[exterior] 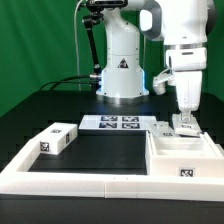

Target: Assemble cabinet

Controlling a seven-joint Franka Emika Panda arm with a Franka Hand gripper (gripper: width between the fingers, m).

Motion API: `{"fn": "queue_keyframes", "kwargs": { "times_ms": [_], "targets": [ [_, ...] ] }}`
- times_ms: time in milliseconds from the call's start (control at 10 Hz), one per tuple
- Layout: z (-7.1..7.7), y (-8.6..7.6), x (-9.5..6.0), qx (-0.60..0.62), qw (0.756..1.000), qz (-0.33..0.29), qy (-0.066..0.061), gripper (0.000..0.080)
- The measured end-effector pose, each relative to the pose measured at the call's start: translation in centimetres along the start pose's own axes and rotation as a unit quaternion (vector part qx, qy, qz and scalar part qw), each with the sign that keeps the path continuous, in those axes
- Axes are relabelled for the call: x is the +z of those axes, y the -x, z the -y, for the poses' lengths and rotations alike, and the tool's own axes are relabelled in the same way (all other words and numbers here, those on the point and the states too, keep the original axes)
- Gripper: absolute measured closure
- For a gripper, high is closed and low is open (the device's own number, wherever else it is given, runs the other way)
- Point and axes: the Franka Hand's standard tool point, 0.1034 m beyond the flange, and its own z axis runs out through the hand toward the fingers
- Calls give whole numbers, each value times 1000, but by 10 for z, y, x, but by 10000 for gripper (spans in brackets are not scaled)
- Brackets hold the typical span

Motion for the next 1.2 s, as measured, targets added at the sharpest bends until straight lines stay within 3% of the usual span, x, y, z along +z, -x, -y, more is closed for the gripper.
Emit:
{"fn": "queue_keyframes", "kwargs": {
  "times_ms": [400,800,1200],
  "targets": [
    [-14,-4,-6,0,1000,-2,9,731],
    [-14,-2,-6,2,1000,-2,9,731],
    [-30,3,-12,9,1000,2,9,731]
  ]
}}
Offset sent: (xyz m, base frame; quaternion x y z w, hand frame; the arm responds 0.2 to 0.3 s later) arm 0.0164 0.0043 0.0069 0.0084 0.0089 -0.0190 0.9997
